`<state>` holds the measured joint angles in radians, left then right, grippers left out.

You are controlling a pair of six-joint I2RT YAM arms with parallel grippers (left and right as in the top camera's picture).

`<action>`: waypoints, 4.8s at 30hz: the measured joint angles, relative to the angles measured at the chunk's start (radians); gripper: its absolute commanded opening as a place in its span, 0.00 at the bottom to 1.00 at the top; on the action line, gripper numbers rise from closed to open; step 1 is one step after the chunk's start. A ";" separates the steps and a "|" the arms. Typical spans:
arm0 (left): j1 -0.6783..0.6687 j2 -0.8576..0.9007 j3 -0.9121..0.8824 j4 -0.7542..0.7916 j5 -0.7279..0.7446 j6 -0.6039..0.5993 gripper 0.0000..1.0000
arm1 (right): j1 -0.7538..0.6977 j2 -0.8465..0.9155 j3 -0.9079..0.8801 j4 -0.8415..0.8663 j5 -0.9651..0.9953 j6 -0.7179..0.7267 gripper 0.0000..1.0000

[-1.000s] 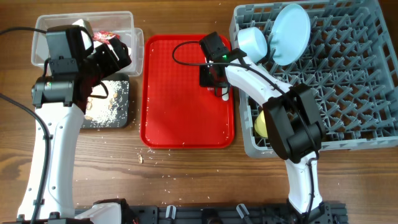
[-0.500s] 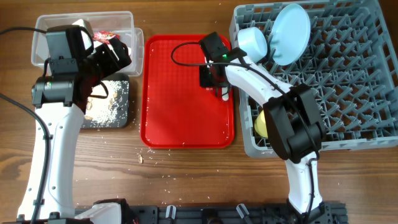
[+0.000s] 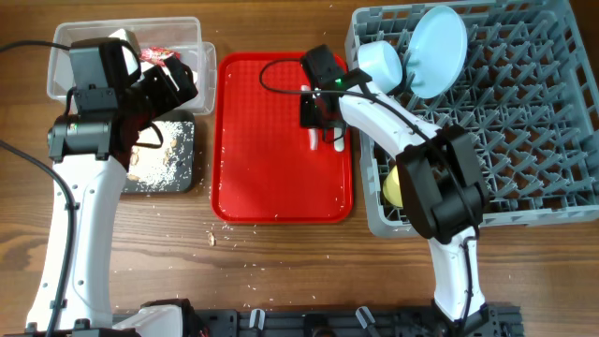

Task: Sort waste into correct bins and load items into the dishwasher rack
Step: 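Grasp the white fork on the red tray with the right gripper, then drop the white fork into the rack with the right gripper, then grasp the white spoon on the red tray with the right gripper, then drop the white spoon into the rack with the right gripper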

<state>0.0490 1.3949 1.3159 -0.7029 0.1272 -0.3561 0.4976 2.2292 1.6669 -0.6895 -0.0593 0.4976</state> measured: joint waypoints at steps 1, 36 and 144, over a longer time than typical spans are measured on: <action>0.000 0.000 0.000 0.000 0.000 0.000 1.00 | 0.000 0.009 -0.005 -0.015 -0.015 0.001 0.46; 0.000 0.000 0.000 0.000 0.000 0.000 1.00 | 0.051 -0.099 -0.015 -0.009 -0.019 -0.190 0.04; 0.000 0.000 0.000 0.000 0.000 0.000 1.00 | -0.539 -1.175 -0.023 -0.597 -0.082 -0.323 1.00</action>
<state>0.0490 1.3949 1.3159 -0.7029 0.1272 -0.3557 -0.0414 1.0538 1.6444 -1.2869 -0.1410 0.1745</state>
